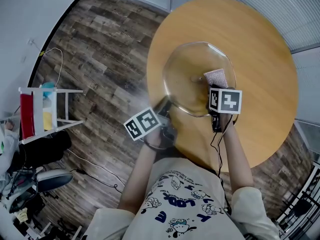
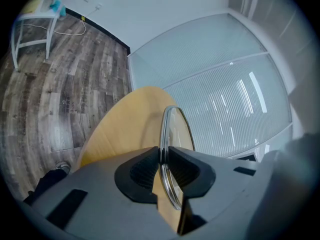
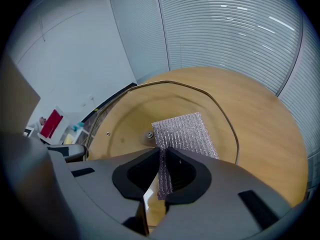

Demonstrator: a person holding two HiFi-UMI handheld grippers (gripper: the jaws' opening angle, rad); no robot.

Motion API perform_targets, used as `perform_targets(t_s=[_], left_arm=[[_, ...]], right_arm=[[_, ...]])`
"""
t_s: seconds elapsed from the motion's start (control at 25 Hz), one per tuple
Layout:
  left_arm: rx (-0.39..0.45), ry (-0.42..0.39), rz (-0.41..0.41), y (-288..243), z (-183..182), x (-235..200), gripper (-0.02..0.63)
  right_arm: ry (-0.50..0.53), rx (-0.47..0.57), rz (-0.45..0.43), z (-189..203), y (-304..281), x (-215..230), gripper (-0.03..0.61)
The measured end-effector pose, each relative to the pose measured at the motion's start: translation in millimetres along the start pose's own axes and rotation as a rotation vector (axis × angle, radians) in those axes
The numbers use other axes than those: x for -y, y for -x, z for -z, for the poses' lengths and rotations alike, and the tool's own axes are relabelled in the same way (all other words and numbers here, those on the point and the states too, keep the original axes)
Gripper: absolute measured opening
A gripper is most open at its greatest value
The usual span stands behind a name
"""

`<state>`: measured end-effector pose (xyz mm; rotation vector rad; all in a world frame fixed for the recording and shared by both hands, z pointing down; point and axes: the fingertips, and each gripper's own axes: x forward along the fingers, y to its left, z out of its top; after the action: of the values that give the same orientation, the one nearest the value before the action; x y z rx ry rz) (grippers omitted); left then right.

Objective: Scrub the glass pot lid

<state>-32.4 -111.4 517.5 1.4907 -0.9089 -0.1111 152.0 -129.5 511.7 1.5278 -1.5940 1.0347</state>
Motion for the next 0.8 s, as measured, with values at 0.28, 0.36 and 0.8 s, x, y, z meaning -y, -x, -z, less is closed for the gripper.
perform_targets(t_s=[0.28, 0.36, 0.8], left_arm=[[0.006, 0.009, -0.005, -0.6, -5.2, 1.3, 0.067], [0.007, 0.009, -0.006, 0.5, -4.7, -0.8, 0.067], [0.011, 0.007, -0.009, 3.4, 5.1, -5.3, 0.067]], right_arm=[[-0.008, -0.016, -0.029, 4.7, 3.5, -13.4, 0.055], [-0.014, -0.019, -0.039, 9.7, 4.2, -18.9, 0.055], [-0.028, -0.032, -0.094, 36.4, 11.4, -40.4, 0.055]])
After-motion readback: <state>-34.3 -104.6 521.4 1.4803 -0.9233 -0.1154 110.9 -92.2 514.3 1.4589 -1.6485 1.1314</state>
